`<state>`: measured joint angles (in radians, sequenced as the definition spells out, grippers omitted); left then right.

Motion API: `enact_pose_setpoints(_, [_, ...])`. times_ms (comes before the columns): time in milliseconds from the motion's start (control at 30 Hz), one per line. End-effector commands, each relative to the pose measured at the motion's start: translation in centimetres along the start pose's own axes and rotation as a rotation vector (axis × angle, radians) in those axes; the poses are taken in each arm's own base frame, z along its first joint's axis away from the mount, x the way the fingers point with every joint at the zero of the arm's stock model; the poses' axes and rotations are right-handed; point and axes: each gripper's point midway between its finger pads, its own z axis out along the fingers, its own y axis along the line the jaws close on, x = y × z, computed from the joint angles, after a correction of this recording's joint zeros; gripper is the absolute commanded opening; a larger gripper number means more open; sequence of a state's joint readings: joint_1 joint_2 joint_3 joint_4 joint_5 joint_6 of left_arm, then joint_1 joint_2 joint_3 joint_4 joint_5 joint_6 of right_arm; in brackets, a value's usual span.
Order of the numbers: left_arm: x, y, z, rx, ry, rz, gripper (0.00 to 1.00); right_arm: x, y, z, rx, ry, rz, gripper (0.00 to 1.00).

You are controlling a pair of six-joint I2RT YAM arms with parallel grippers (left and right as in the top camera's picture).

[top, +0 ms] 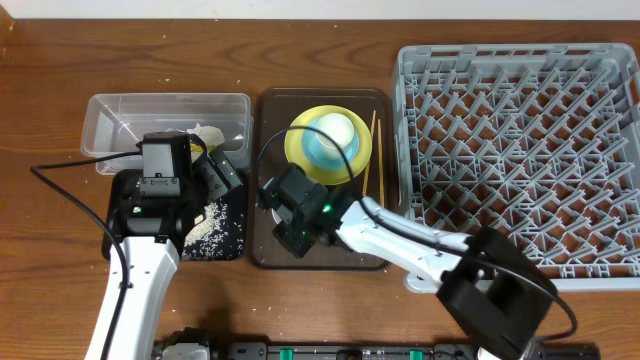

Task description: Sort waste into correct bins and load items into the dishwasher rack

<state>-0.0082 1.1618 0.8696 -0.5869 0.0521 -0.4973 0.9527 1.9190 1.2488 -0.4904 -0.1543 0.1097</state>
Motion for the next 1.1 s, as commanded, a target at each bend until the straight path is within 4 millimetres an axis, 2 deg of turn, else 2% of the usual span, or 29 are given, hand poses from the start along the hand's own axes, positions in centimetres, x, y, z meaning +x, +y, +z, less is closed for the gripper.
enact_pose_setpoints(0, [-0.6, 0.0, -0.3, -0.005, -0.019, -0.005, 0.97, -0.7, -0.4, 0.3, 0.066, -0.019, -0.042, 0.44])
enact_pose_setpoints(200, [-0.6, 0.0, -0.3, -0.005, -0.019, -0.005, 0.97, -0.7, -0.3, 0.3, 0.066, -0.022, -0.051, 0.32])
enact_pose_setpoints(433, [-0.6, 0.0, -0.3, -0.004, -0.018, -0.005, 0.97, -0.9, -0.3, 0.3, 0.068, -0.028, -0.052, 0.24])
enact_pose_setpoints(667, [-0.6, 0.0, -0.3, -0.005, -0.018, -0.005, 0.97, -1.7, -0.2, 0.3, 0.064, -0.063, -0.055, 0.24])
enact_pose_setpoints(867, [-0.6, 0.0, -0.3, -0.004, -0.018, -0.005, 0.97, -1.7, -0.2, 0.3, 0.064, -0.062, -0.056, 0.23])
enact_pose_setpoints(967, [-0.6, 0.0, -0.3, -0.005, -0.018, -0.005, 0.98, -1.7, -0.2, 0.3, 0.064, -0.062, -0.056, 0.18])
enact_pose_setpoints(1067, [-0.6, 0.0, -0.3, -0.005, -0.018, -0.005, 0.97, -1.7, -0.2, 0.3, 0.064, -0.061, -0.055, 0.19])
